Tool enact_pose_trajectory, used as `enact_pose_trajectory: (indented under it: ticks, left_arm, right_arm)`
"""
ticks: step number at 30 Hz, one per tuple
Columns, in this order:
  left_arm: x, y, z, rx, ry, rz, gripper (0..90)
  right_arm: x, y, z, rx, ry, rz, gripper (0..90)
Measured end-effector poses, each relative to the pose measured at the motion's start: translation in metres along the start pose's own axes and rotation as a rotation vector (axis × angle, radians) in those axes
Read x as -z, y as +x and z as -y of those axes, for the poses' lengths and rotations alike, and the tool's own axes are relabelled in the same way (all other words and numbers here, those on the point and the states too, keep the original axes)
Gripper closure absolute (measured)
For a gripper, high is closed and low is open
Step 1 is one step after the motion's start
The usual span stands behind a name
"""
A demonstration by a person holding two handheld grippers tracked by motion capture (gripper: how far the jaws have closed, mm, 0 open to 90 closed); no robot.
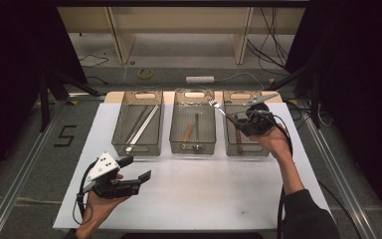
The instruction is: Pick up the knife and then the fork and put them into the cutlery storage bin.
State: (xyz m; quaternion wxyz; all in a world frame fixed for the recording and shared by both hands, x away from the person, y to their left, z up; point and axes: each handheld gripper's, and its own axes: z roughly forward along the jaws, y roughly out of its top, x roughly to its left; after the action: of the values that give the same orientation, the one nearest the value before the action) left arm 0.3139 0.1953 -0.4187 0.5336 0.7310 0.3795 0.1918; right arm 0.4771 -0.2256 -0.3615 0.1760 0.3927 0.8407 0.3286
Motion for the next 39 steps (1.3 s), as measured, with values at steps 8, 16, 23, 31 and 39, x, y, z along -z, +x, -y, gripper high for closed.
enact_pose_trajectory:
  ticks: [8,16,23,31,39]
  left_arm:
    - [0.001,0.0,0.0,-0.002,-0.002,-0.001,18.6]
    - [0.001,0.0,0.0,-0.001,-0.005,0.0,18.4]
    - [0.001,0.0,0.0,0.002,-0.009,0.004,18.0]
    - [0.001,0.001,0.0,0.004,-0.013,0.007,16.8]
    - [0.001,0.0,0.0,0.004,-0.011,0.005,16.7]
  right_arm:
    - [-0.008,-0.015,0.003,-0.039,0.025,0.048,76.7]
    - [-0.014,-0.027,0.006,-0.075,0.046,0.087,76.7]
    - [-0.017,-0.035,0.009,-0.101,0.066,0.117,76.7]
    - [-0.023,-0.039,0.01,-0.119,0.085,0.13,76.7]
    - [-0.028,-0.041,0.009,-0.137,0.092,0.141,76.6]
